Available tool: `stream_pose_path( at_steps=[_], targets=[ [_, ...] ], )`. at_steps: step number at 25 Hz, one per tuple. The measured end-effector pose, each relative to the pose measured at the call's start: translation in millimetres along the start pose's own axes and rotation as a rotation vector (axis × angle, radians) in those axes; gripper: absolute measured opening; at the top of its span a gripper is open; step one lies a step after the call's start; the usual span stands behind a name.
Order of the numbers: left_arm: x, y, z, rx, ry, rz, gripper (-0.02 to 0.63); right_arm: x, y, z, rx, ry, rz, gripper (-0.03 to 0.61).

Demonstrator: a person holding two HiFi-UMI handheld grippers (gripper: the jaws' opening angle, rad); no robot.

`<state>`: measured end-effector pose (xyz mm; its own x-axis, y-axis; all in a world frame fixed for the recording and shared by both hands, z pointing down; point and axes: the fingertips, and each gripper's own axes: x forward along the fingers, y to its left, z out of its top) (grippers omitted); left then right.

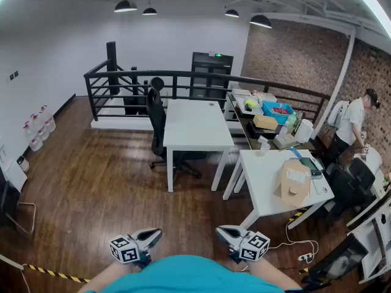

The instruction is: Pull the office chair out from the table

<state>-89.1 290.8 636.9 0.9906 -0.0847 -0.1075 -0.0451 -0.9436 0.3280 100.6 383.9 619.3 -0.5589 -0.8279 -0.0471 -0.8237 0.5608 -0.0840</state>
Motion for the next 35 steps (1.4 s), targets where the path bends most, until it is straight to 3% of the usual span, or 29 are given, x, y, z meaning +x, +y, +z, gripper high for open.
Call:
stream_pose_path(
  at_steps=[22,29,32,35],
  targets=[
    [128.2,-57.1,-43.7,-0.006,0.038,0.003,0.025,-114.3,-75.7,-4.9,-0.023,0.016,0.005,-0.002],
    [131.6,-1.1,-53.0,-0.03,0.028,0.022,0.025,-78.2,-106.8,-19.4,-0.024,0.035,0.023,-0.002],
    [133.1,14.6,-33.6,-0.024,0.011,-0.009,0.025,-49.9,-115.7,-20.5,-0.036,0.051,0.026,-0.002],
    [122.3,74.2,-33.4,-0.036,0.014,0.001,0.025,-8.1,-130.1,-17.2,-0.05,0.053,0.018,-0.002]
  ],
)
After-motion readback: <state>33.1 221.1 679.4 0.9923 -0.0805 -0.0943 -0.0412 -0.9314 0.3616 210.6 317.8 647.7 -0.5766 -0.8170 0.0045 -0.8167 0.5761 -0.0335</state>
